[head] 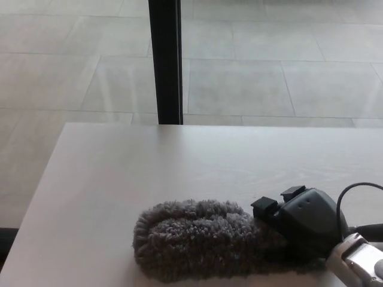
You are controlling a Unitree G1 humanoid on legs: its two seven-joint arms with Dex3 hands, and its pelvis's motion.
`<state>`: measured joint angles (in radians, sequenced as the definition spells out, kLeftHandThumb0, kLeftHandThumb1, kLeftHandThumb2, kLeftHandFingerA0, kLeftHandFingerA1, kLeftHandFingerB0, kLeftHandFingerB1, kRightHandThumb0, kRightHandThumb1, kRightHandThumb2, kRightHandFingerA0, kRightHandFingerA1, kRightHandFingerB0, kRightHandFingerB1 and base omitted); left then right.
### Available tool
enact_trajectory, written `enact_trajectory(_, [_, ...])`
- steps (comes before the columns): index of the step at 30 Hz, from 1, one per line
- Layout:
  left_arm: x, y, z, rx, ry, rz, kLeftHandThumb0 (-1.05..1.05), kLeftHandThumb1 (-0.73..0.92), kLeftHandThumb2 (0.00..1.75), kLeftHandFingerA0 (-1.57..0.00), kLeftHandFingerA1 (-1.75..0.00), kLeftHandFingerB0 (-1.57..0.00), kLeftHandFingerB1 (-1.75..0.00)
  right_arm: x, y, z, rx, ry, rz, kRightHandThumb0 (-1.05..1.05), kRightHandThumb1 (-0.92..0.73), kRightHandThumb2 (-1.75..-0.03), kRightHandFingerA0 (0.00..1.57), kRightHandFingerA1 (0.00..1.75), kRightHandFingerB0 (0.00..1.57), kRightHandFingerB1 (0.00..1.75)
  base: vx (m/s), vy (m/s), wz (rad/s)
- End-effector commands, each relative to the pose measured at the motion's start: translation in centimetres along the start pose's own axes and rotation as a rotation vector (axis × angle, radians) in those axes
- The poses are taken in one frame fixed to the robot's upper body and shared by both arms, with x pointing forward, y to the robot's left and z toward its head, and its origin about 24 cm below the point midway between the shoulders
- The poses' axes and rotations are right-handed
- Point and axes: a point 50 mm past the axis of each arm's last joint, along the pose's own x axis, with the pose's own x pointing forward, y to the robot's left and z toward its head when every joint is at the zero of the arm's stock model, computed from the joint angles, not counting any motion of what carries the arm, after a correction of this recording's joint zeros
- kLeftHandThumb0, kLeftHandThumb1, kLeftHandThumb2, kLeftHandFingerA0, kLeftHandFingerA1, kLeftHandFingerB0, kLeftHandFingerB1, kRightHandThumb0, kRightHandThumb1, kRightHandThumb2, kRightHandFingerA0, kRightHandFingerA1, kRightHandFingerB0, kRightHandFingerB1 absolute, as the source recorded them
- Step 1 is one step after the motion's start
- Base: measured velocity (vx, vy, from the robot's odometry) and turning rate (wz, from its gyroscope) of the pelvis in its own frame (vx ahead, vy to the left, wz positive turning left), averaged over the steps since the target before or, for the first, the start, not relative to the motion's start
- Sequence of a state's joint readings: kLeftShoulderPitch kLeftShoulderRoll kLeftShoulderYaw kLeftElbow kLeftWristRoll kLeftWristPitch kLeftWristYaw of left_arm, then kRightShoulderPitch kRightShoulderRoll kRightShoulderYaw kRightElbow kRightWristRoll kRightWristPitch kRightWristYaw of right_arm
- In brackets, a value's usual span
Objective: The robot uses its right hand to pick up the duster kept in the middle of the desk and use it to wipe the desk by swiping its surface twice
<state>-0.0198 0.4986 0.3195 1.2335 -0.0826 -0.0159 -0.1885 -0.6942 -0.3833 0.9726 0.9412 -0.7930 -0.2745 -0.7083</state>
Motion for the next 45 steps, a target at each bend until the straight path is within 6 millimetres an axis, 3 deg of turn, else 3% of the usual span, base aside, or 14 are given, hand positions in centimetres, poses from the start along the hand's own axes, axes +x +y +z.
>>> enact_trajectory(1, [-0.3, 1.2, 0.5, 0.020, -0.036, 0.001, -0.68, -0.18, 1.50, -0.90, -1.18, -0.87, -1.19, -3.6, 2.4, -5.4, -0.278, 0.321, 0.325, -0.35, -0.58, -0.68, 0.93, 1.75, 0.83, 1.30, 0.00, 0.000, 0.00])
enact_trajectory(2, [-0.2, 1.2, 0.5, 0.017, -0.031, 0.004, -0.63, -0.19, 1.52, -0.90, -1.19, -0.87, -1.20, -3.9, 2.4, -5.9, -0.257, 0.365, 0.321, -0.40, -0.46, -0.94, 1.20, 1.34, 0.85, 1.01, 0.00, 0.000, 0.00])
enact_trajectory(3, [-0.2, 1.2, 0.5, 0.006, -0.032, 0.003, -0.61, -0.22, 1.54, -0.94, -1.23, -0.88, -1.21, -4.1, 2.3, -6.3, -0.237, 0.403, 0.330, -0.29, -0.65, -0.63, 0.92, 1.73, 0.75, 0.95, 0.00, 0.000, 0.00])
enact_trajectory(7, [-0.3, 1.2, 0.5, 0.002, -0.043, -0.015, -0.69, -0.17, 1.49, -0.90, -1.21, -0.79, -1.19, -4.9, 2.0, -7.8, -0.226, 0.535, 0.333, -0.41, -0.47, -0.92, 1.19, 1.35, 0.80, 1.02, 0.00, 0.000, 0.00])
enact_trajectory(8, [-0.3, 1.2, 0.6, 0.016, -0.055, -0.023, -0.80, -0.15, 1.43, -0.89, -1.25, -0.80, -1.20, -5.3, 1.8, -8.4, -0.225, 0.600, 0.335, -0.46, -0.63, -0.62, 0.87, 1.74, 0.76, 1.09, 0.00, 0.000, 0.00])
enact_trajectory(9, [-0.3, 1.2, 0.6, 0.040, -0.045, -0.016, -0.69, -0.15, 1.51, -0.89, -1.19, -0.79, -1.16, -6.2, 1.3, -9.8, -0.151, 0.718, 0.305, -0.45, -0.47, -0.90, 1.18, 1.37, 0.82, 1.06, 0.00, 0.000, 0.00])
enact_trajectory(11, [-0.3, 1.1, 0.4, 0.061, -0.037, -0.010, -0.80, -0.02, 1.38, -0.91, -1.18, -0.86, -1.16, -6.9, 1.0, -10.8, -0.118, 0.809, 0.296, -0.41, -0.47, -0.92, 1.16, 1.34, 0.80, 1.00, 0.00, 0.000, 0.00])
enact_trajectory(13, [-0.2, 1.1, 0.5, 0.058, -0.031, -0.006, -0.71, -0.13, 1.50, -0.90, -1.20, -0.78, -1.17, -7.6, 0.5, -11.8, -0.078, 0.910, 0.287, -0.40, -0.61, -0.62, 0.87, 1.68, 0.80, 1.06, 0.00, 0.000, 0.00])
enact_trajectory(15, [-0.2, 1.1, 0.4, 0.032, -0.029, -0.007, -0.68, -0.16, 1.53, -0.87, -1.21, -0.78, -1.18, -8.9, -0.3, -13.4, -0.028, 1.040, 0.277, -0.40, -0.62, -0.64, 0.87, 1.61, 0.78, 0.90, 0.00, 0.000, 0.00])
enact_trajectory(18, [-0.3, 1.3, 0.5, 0.008, -0.038, 0.001, -0.75, -0.09, 1.39, -0.94, -1.21, -0.88, -1.22, -11.1, -0.7, -14.7, -0.040, 1.113, 0.251, -0.39, -0.65, -0.65, 0.85, 1.60, 0.77, 1.10, 0.00, 0.000, 0.00])
enact_trajectory(23, [-0.4, 1.7, 0.4, 0.001, -0.033, -0.002, -0.68, -0.15, 1.51, -0.88, -1.19, -0.78, -1.18, -15.1, -0.4, -16.0, 0.031, 1.254, 0.296, -0.48, -0.64, -0.61, 0.85, 1.28, 0.75, 0.62, 0.00, 0.000, 0.00])
enact_trajectory(27, [-0.4, 1.7, 0.4, 0.004, -0.029, -0.005, -0.71, -0.02, 1.38, -0.87, -1.19, -0.81, -1.16, -18.1, 0.4, -16.0, 0.090, 1.346, 0.306, -0.42, -0.57, -0.59, 0.82, 1.38, 0.69, 0.47, 0.00, 0.000, 0.00])
enact_trajectory(34, [-0.5, 1.8, 0.4, 0.045, -0.040, -0.008, -0.80, -0.10, 1.42, -0.93, -1.19, -0.83, -1.17, -20.7, 1.0, -15.8, 0.083, 1.381, 0.362, -0.43, -0.59, -0.63, 0.81, 1.55, 0.80, 0.69, 0.00, 0.000, 0.00])
enact_trajectory(45, [-0.3, 1.5, 0.8, 0.057, -0.051, -0.015, -0.87, 0.00, 1.28, -0.94, -1.15, -0.87, -1.13, -14.7, 1.3, -14.0, 0.008, 1.145, 0.339, -0.40, -0.57, -0.60, 0.84, 1.42, 0.78, 0.56, 0.00, 0.000, 0.00])
